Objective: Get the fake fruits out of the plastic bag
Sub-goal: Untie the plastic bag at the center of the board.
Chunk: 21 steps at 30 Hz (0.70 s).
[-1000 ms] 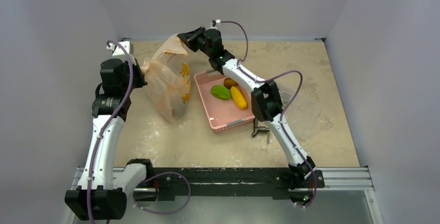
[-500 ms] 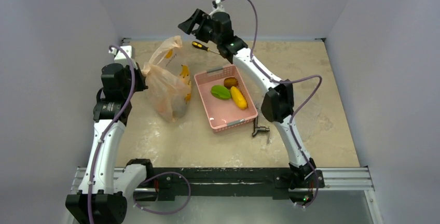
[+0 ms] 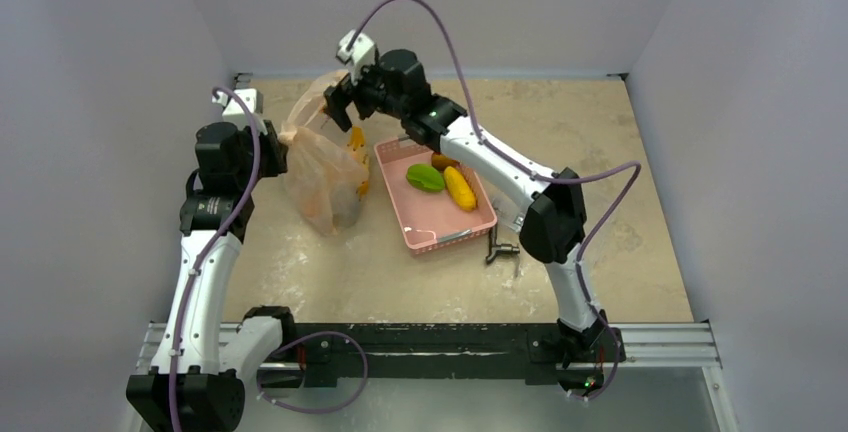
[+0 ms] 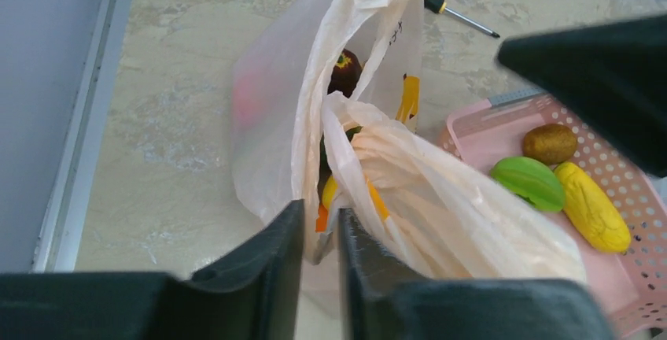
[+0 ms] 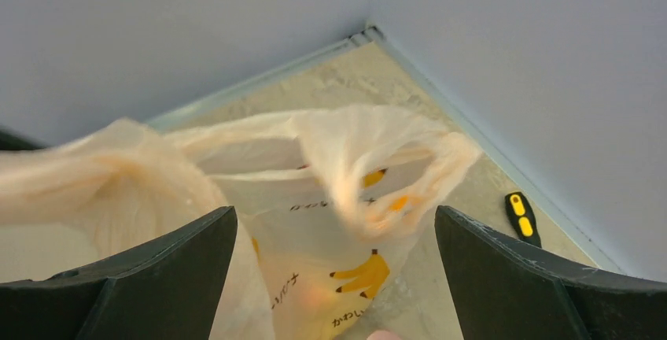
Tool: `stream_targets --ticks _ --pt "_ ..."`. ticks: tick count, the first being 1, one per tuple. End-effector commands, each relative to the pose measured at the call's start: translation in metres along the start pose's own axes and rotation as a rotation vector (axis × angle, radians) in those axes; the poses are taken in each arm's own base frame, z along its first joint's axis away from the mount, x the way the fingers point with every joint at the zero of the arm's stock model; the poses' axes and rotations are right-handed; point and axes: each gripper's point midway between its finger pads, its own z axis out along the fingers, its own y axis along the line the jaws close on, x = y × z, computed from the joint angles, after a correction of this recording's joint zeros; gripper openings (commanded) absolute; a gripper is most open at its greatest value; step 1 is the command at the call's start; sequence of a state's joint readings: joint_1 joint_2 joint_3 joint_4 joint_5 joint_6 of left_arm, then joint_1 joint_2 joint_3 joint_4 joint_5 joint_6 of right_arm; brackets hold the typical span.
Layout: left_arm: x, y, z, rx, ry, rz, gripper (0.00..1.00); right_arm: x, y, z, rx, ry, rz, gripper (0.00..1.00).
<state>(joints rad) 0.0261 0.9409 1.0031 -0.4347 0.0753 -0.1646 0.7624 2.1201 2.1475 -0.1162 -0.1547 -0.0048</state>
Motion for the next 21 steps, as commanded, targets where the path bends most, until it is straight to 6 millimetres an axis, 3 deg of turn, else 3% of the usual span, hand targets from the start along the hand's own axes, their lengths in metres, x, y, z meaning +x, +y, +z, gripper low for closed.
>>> stream_targets --ticks 1,5,8,11,15,21 --pt "-0.019 -0.009 -0.008 0.049 -0.064 0.002 0.31 -0.003 0.019 -0.001 -0.038 -0.018 -0.302 0.96" --pt "-0.020 -0.016 -0.012 0.080 -0.067 -0.021 0.57 -0.005 0.014 0.013 0.013 -0.037 -0.310 0.95" --pt "-0.024 -0.024 -0.024 0.102 -0.031 -0.072 0.71 0.002 0.008 0.028 0.045 -0.022 -0.283 0.92" --pt "-0.032 -0.031 -0.036 0.121 -0.009 -0.094 0.85 -0.006 0.002 0.033 0.081 -0.059 -0.269 0.91" --pt "-0.049 -0.025 -0.046 0.073 -0.018 -0.090 0.91 -0.013 0.000 0.037 0.103 -0.102 -0.247 0.91" --pt "-0.063 -0.033 -0.028 0.115 0.013 -0.079 0.93 -0.019 -0.004 0.045 0.119 -0.156 -0.203 0.92"
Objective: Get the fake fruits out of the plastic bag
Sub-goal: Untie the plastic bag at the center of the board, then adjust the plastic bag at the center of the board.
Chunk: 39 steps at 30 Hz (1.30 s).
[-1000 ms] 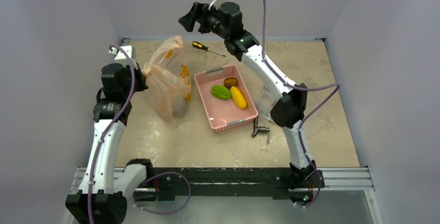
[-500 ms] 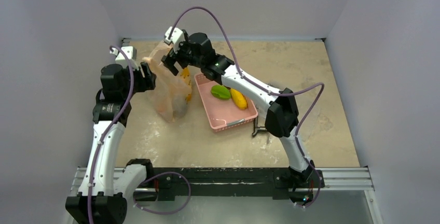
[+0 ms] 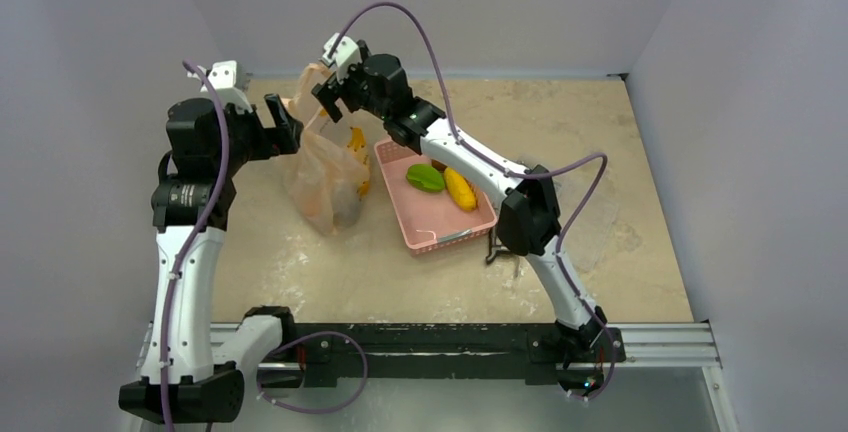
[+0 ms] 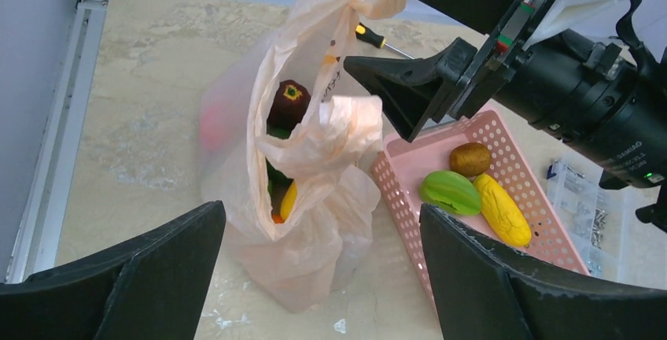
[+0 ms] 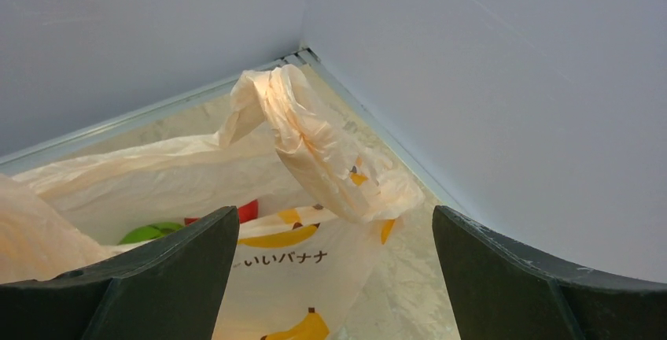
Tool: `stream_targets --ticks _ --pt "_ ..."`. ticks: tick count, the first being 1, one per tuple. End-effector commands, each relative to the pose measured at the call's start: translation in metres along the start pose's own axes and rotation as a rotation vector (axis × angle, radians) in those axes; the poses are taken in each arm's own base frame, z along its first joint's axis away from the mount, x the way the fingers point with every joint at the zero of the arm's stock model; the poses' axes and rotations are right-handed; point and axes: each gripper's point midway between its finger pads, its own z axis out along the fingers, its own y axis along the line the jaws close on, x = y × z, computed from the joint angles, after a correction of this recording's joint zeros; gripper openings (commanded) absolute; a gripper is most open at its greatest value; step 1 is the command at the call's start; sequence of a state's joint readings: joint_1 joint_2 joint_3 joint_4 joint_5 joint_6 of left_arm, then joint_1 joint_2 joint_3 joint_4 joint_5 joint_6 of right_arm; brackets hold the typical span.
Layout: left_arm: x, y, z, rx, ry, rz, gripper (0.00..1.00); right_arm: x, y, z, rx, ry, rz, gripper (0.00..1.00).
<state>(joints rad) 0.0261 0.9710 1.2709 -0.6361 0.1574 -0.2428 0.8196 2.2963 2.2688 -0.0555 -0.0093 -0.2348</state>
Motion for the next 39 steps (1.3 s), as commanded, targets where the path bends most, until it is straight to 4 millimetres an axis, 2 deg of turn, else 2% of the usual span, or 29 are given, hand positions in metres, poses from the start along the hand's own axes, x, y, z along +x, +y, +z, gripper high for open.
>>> stream_targets --ticks 1,4,9,11,12,13,14,15,19,20,23,27,28,30,32,33,35,37,38,39 --pt "-0.010 -0.008 0.015 0.043 0.042 -0.008 0.93 -0.052 -0.014 0.001 0.050 -0.166 0.053 0.92" --pt "-0.020 -0.008 0.027 0.047 0.037 -0.009 0.86 -0.049 -0.012 0.012 0.052 -0.191 0.079 0.87" --pt "-0.036 -0.021 0.036 0.112 0.014 -0.010 0.55 -0.061 -0.019 0.024 0.071 -0.290 0.132 0.60" --pt "-0.037 -0.029 0.037 0.160 0.021 -0.007 0.34 -0.066 -0.022 0.029 0.077 -0.332 0.158 0.40" --pt "-0.036 -0.034 0.037 0.188 0.034 -0.006 0.17 -0.069 -0.023 0.031 0.079 -0.356 0.180 0.29" --pt "-0.033 -0.038 0.036 0.212 0.048 -0.009 0.04 -0.077 -0.025 0.030 0.081 -0.393 0.208 0.17" --pt "-0.029 -0.043 0.033 0.243 0.064 -0.012 0.00 -0.079 -0.027 0.031 0.087 -0.417 0.248 0.04" --pt "-0.025 -0.049 0.027 0.280 0.073 -0.015 0.00 -0.086 -0.033 0.030 0.104 -0.449 0.297 0.00" --pt "0.007 -0.078 -0.007 0.464 0.112 -0.044 0.00 -0.112 -0.048 0.021 0.143 -0.585 0.444 0.00" --pt "0.023 -0.079 -0.011 0.481 0.142 -0.057 0.00 -0.113 -0.050 0.022 0.142 -0.610 0.482 0.00" --pt "0.050 -0.077 -0.022 0.484 0.194 -0.069 0.00 -0.117 -0.053 0.020 0.144 -0.668 0.583 0.00" --pt "0.064 -0.074 -0.019 0.478 0.230 -0.097 0.00 -0.108 -0.053 0.025 0.151 -0.646 0.655 0.00" --pt "0.063 -0.075 -0.018 0.480 0.234 -0.104 0.01 -0.109 -0.050 0.025 0.144 -0.632 0.657 0.00" --pt "0.059 -0.076 -0.015 0.486 0.235 -0.114 0.09 -0.114 -0.044 0.022 0.130 -0.603 0.638 0.03" --pt "0.054 -0.074 -0.012 0.464 0.229 -0.117 0.25 -0.117 -0.038 0.018 0.115 -0.572 0.620 0.13" --pt "0.050 -0.072 -0.012 0.447 0.222 -0.118 0.38 -0.116 -0.035 0.017 0.104 -0.539 0.617 0.18" --pt "0.042 -0.067 -0.011 0.401 0.194 -0.121 0.56 -0.118 -0.033 0.012 0.096 -0.494 0.620 0.31" --pt "0.031 -0.062 -0.010 0.362 0.155 -0.133 0.88 -0.112 -0.030 0.007 0.094 -0.427 0.629 0.46" --pt "0.024 -0.062 -0.011 0.355 0.136 -0.139 0.97 -0.109 -0.027 0.004 0.085 -0.387 0.627 0.52" --pt "0.017 -0.062 -0.012 0.354 0.120 -0.139 1.00 -0.109 -0.026 -0.001 0.079 -0.354 0.617 0.58"
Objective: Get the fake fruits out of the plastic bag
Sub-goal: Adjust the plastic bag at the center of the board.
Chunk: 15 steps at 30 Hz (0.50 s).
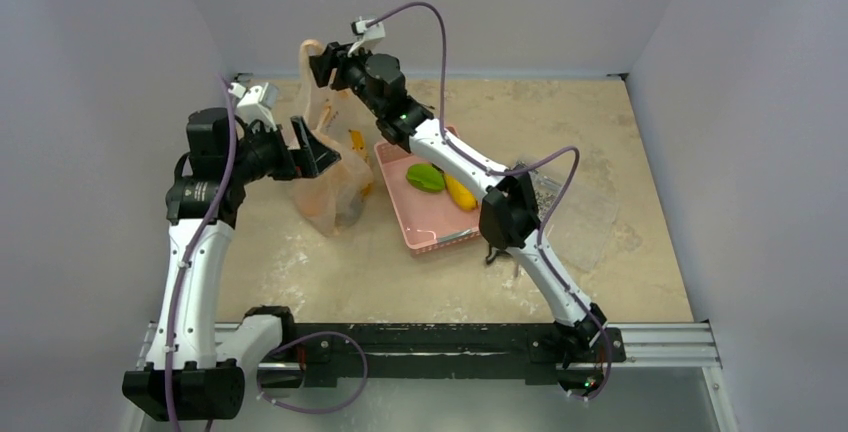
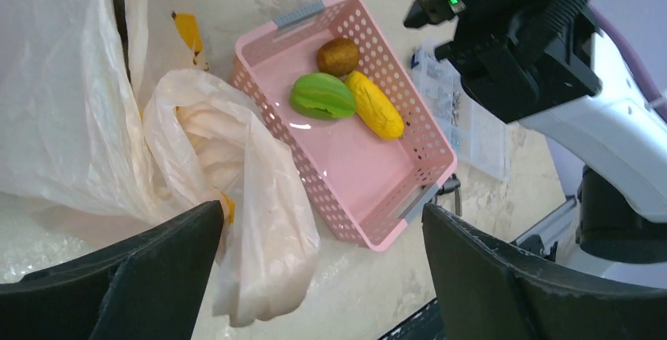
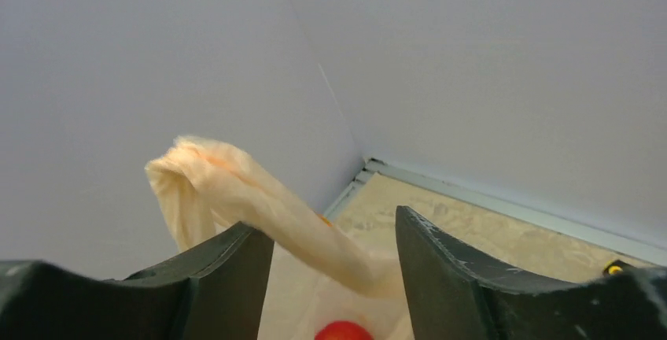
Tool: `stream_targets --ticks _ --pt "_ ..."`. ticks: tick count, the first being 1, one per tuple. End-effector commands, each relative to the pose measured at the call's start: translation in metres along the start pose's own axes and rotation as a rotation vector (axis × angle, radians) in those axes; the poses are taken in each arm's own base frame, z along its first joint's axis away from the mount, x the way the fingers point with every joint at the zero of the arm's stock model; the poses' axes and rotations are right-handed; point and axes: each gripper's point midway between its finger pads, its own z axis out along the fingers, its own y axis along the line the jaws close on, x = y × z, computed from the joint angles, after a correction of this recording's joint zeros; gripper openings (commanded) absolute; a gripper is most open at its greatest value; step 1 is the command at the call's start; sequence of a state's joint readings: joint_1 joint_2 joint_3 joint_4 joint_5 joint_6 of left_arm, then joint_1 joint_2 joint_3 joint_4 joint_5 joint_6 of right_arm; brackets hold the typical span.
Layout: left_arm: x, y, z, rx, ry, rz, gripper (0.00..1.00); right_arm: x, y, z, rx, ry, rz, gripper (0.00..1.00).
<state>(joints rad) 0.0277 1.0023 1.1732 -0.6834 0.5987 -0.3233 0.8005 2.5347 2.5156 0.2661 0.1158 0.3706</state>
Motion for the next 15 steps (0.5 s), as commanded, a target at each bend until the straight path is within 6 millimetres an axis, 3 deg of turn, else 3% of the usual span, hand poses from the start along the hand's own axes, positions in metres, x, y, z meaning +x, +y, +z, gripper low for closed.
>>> stream_targets --ticks 1,4,9,11,15 --pt "-0.050 -0.014 -0.021 -0.025 -0.156 0.034 1.00 -0.067 0.035 -0.029 -0.036 0.044 0.000 0.64" --pt "-0.077 -0.019 -0.034 -0.054 -0.228 0.063 1.00 -0.061 0.035 -0.050 -0.028 0.147 -0.022 0.78" --pt "-0.127 0.011 -0.063 -0.258 -0.445 0.011 1.00 -0.051 0.045 -0.092 -0.097 0.299 -0.069 0.88" --pt "-0.142 0.020 -0.071 -0.294 -0.485 -0.010 1.00 -0.044 0.042 -0.104 -0.087 0.363 -0.091 0.98" --pt "-0.161 0.043 -0.073 -0.357 -0.479 -0.036 1.00 -0.033 0.041 -0.131 -0.087 0.465 -0.070 0.99"
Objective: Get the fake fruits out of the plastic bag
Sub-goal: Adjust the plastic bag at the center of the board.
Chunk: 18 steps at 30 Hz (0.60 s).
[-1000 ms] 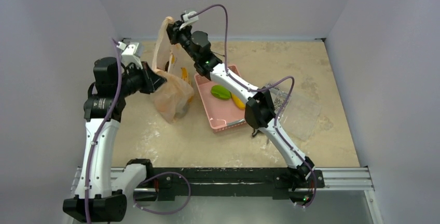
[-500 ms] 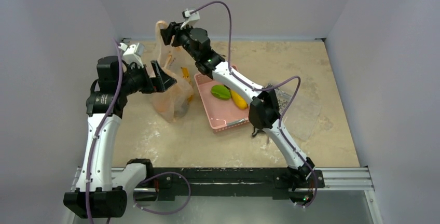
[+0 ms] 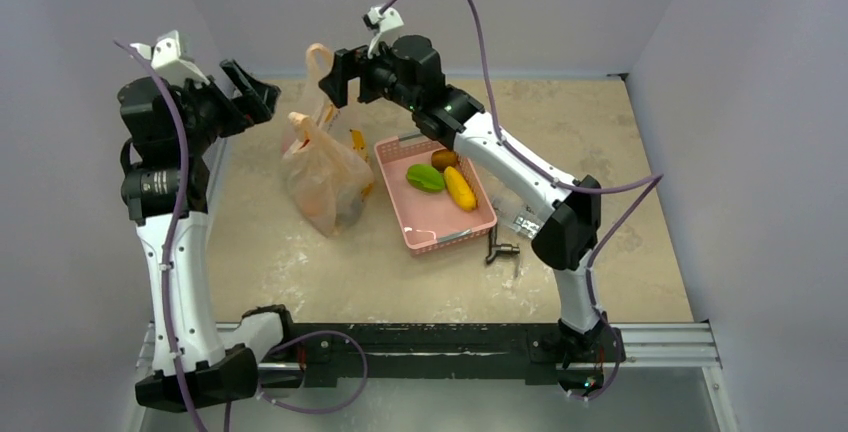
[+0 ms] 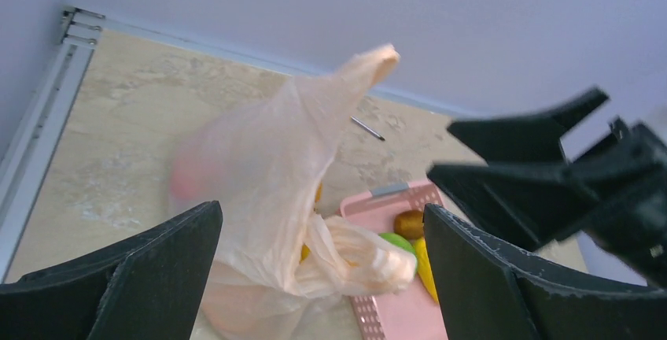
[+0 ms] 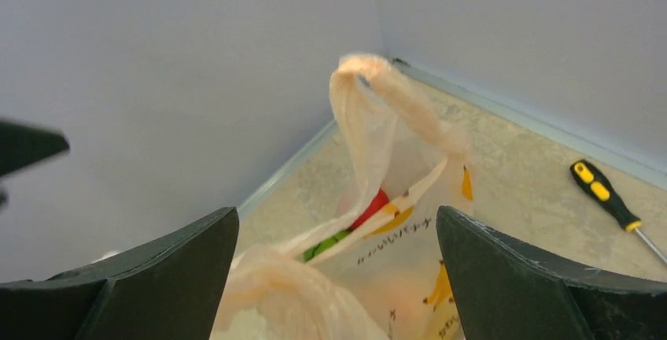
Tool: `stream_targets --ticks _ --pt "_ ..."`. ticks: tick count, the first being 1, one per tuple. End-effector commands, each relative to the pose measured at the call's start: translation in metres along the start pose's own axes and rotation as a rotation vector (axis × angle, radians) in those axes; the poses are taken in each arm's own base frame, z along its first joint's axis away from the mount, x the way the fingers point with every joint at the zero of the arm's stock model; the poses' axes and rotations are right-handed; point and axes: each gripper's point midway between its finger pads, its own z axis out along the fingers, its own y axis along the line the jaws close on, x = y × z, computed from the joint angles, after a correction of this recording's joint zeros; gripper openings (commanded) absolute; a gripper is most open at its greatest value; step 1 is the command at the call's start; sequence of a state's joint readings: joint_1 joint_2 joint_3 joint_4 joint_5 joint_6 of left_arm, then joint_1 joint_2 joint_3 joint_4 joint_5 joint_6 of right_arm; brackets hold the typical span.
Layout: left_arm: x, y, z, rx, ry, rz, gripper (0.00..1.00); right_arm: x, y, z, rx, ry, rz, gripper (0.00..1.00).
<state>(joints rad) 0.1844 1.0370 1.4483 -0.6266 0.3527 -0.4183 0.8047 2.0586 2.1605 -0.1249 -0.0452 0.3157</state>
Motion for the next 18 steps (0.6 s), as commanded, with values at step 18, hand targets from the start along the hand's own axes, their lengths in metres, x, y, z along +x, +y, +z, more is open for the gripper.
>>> stream_targets --ticks 18 --pt "0.068 0.064 0.128 0.197 0.382 -0.332 0.92 0.025 0.093 -0.044 -0.401 -0.095 -0.202 0.99"
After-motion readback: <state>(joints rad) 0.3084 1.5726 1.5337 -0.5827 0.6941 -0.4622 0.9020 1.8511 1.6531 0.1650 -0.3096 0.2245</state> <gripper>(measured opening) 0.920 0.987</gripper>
